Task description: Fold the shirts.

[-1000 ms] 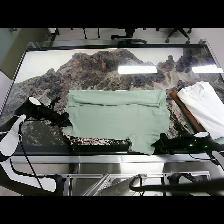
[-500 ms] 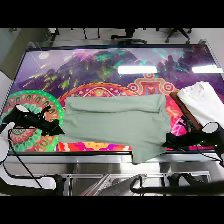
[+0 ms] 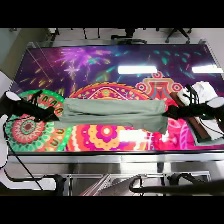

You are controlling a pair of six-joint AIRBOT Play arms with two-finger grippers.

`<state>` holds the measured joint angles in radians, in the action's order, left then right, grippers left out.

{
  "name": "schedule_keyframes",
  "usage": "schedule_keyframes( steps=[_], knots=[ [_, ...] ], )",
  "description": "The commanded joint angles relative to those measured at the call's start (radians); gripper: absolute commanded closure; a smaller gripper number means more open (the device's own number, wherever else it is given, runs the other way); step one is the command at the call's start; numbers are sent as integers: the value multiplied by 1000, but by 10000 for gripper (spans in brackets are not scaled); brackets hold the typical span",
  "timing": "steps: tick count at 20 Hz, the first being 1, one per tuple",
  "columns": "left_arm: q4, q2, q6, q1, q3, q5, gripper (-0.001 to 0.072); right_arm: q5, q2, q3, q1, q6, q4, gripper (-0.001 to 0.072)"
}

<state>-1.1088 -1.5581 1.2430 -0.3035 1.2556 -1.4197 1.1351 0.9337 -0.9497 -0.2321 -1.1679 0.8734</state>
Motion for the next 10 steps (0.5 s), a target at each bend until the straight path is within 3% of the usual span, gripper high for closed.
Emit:
schedule_keyframes(
  steps=[1, 5, 8, 9, 10],
  knots=[
    [8, -103, 25, 94, 201, 32, 691, -96, 243, -193, 64, 58, -43, 686],
    [10, -290, 31, 154, 362, 22, 690, -111, 420, -318, 68, 59, -38, 686],
    [10, -397, 53, 180, 470, -41, 685, -108, 450, -337, 67, 73, -31, 676],
    [10, -422, 60, 180, 511, -76, 670, -89, 442, -347, 58, 73, -8, 550],
    [12, -443, 69, 180, 553, -114, 336, -52, 424, -360, 43, 72, 37, 321]
  ],
)
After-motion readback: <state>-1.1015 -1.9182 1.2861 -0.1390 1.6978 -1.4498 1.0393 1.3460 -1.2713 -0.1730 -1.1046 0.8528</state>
